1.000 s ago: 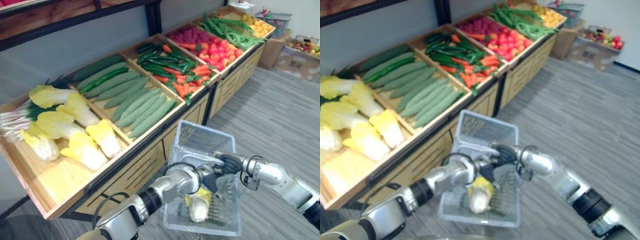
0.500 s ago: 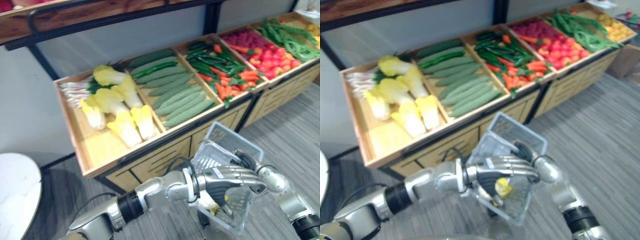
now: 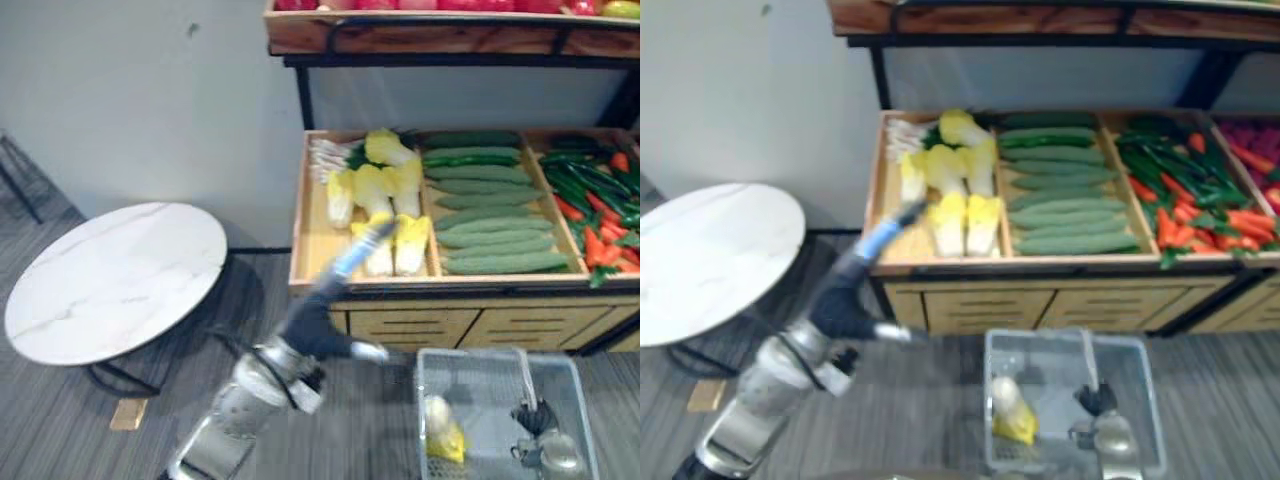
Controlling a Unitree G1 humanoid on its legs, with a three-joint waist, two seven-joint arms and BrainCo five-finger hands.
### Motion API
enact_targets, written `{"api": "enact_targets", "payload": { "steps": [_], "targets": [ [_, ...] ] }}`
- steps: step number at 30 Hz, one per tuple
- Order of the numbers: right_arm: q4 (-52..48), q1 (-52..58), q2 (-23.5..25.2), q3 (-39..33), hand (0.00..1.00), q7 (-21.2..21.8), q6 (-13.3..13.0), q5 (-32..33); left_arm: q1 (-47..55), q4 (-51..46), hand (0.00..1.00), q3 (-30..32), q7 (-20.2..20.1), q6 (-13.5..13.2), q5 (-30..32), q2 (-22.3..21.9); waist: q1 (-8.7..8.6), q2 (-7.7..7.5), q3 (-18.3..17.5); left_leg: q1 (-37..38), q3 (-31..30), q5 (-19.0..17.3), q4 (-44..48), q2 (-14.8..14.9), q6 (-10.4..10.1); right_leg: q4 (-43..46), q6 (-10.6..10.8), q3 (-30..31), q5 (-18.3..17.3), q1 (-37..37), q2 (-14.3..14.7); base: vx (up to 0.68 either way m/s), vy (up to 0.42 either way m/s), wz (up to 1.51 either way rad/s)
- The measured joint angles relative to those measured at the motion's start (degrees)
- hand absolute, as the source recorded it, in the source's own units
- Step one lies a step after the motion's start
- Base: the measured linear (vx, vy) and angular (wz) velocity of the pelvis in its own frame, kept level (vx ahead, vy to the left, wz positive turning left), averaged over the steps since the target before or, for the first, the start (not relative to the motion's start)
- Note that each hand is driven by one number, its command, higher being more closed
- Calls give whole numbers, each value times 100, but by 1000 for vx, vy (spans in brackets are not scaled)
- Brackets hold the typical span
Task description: Pick vegetable in the basket
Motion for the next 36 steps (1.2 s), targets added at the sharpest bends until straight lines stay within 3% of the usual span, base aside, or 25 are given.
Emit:
{"api": "enact_targets", "payload": {
  "steps": [1, 4, 6, 8, 12, 20, 27, 36],
  "targets": [
    [224, -16, -5, -132, 100, -67, 9, 190, 57, 1, 0, 127, 187, 33, 2, -105, 40, -6, 1, -14, -82, 45, -51, -43, -1, -7, 1, -48, 1, 3, -12, 32, -10, 30],
    [608, -69, -5, -365, 100, -162, -11, 267, 303, 120, 0, 577, 259, 60, 32, -403, 39, -49, -40, -19, -171, 96, -117, -67, 5, -51, 1, -112, 1, 37, -19, 30, -3, 16],
    [940, 11, 22, -623, 100, -193, -85, 386, 455, 785, 0, 1836, 520, 234, 67, -1225, 29, -60, -188, -105, -342, 110, -136, -80, 14, -90, 17, -268, -15, 52, -23, 45, -8, 27],
    [1137, 47, 45, -787, 100, -238, -79, 427, 563, 1307, 0, 2558, 859, 390, 111, -1566, 34, -109, -206, -99, -418, 156, -201, -81, 17, -91, -2, -340, -30, 68, -20, 34, -6, 25],
    [1215, 63, 118, -889, 100, -245, -92, 431, 826, 2630, 0, 3241, 1222, 808, 306, -1634, 42, -180, -233, 51, -466, 228, -321, -92, 17, -93, -29, -408, -48, 177, -25, 16, 0, 8],
    [855, 266, 533, -878, 100, -266, -90, 423, 875, 5116, 0, 4500, 1495, 1255, 464, -2013, -49, -264, -368, 314, -249, 218, -514, -62, 13, -100, -61, -298, -115, 261, -8, -23, -2, -10],
    [870, 351, 630, -1053, 100, -321, -92, 423, 839, 7517, 0, 4987, 1386, 1462, 266, -2118, -127, -231, -445, 441, -140, 211, -687, -38, -6, -134, -27, -229, -182, 250, 34, 9, -5, -7],
    [1228, 157, 566, -1224, 100, -397, -110, 425, 727, 8758, 0, 5076, 1117, 1597, 571, -2161, -197, -161, -449, 514, -132, 215, -710, -61, -7, -106, 29, -144, -186, 248, 39, 68, 9, -3]
  ]
}}
